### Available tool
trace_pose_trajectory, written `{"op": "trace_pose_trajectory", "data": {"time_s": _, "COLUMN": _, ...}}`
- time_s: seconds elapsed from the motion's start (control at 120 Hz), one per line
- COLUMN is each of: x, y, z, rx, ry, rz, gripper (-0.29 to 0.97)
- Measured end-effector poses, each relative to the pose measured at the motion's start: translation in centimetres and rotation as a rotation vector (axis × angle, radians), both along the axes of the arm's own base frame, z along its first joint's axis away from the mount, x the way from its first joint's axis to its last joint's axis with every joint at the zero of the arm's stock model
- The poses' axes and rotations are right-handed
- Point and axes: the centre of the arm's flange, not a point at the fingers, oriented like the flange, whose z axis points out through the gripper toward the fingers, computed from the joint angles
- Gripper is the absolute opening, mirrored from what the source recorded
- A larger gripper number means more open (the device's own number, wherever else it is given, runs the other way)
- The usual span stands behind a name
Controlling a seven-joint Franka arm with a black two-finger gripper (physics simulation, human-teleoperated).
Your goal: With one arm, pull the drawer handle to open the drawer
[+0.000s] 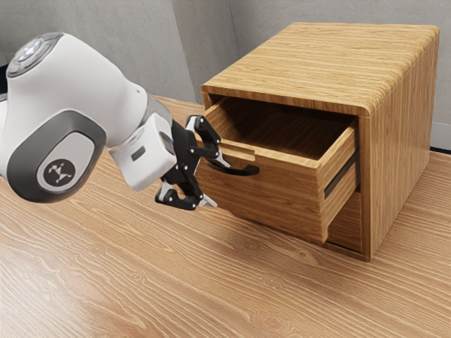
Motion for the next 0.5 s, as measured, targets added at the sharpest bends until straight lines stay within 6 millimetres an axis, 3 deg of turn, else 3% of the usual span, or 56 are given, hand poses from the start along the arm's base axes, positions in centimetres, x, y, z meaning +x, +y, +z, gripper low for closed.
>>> {"op": "trace_pose_trajectory", "data": {"time_s": 0.25, "x": -0.8, "y": -1.2, "z": 0.0, "rx": -0.004, "ry": 0.000, "rz": -0.010, "gripper": 0.40}}
{"op": "trace_pose_trajectory", "data": {"time_s": 0.5, "x": -3.3, "y": -0.8, "z": 0.3, "rx": 0.010, "ry": -0.014, "rz": 0.009, "gripper": 0.36}}
